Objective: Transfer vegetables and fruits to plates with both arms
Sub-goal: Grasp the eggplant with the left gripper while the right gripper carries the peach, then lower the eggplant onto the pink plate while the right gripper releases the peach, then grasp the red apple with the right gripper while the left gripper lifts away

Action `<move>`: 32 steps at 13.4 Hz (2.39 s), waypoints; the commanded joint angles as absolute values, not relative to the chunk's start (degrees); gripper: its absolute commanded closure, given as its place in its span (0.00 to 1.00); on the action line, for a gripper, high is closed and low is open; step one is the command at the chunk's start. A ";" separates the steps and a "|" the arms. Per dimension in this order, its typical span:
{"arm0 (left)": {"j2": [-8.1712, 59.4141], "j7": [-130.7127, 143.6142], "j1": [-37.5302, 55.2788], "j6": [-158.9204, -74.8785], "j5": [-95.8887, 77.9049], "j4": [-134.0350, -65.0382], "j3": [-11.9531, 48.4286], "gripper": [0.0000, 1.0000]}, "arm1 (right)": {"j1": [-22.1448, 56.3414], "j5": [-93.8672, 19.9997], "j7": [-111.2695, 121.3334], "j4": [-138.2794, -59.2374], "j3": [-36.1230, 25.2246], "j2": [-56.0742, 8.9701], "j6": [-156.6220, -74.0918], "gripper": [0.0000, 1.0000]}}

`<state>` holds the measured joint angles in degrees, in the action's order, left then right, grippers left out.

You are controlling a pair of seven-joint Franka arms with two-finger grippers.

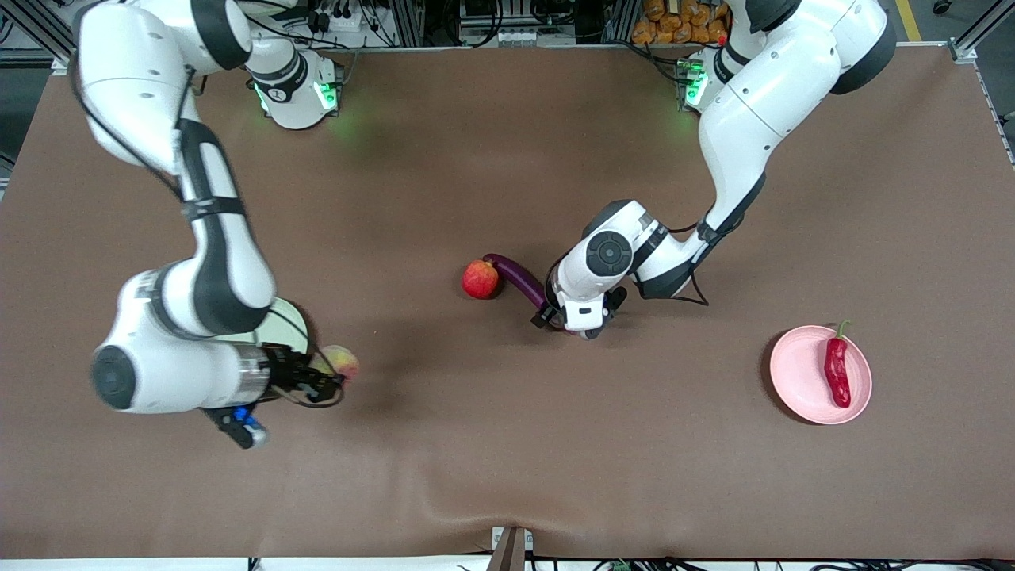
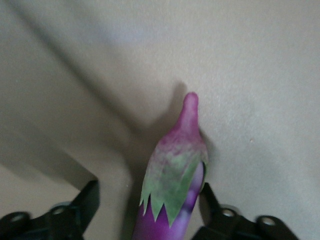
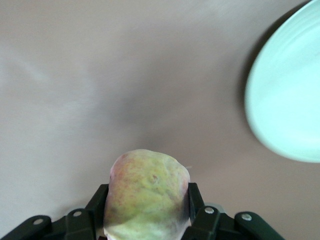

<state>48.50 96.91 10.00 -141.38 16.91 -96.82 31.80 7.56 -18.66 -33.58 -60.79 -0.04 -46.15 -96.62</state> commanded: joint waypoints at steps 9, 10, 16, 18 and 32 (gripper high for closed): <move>33.50 72.82 -1.83 -119.82 19.16 -98.09 34.19 1.00 | -2.36 -4.05 2.18 -92.52 -0.44 -32.08 -105.79 1.00; 32.53 68.68 -4.02 -119.01 19.16 -98.17 34.19 1.00 | -2.72 -3.96 3.85 -95.33 -0.44 -31.73 -108.95 1.00; 33.21 38.99 -18.69 -117.86 19.07 -94.84 34.01 1.00 | -4.31 -4.39 4.31 -101.16 -0.35 -31.81 -114.43 0.13; 36.02 34.29 -22.84 -118.39 19.25 -91.16 33.93 1.00 | -4.31 -4.75 3.61 -100.55 -0.18 -31.82 -114.08 0.00; 47.55 16.35 -25.22 -125.95 24.70 -82.09 25.85 1.00 | 21.51 -19.77 -49.25 -82.88 0.35 -35.15 -113.37 0.00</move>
<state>46.74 17.77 -24.91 -125.93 23.42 -83.27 25.91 18.80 -17.93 -40.98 -84.08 0.98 -33.68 -111.73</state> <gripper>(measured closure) 0.652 0.000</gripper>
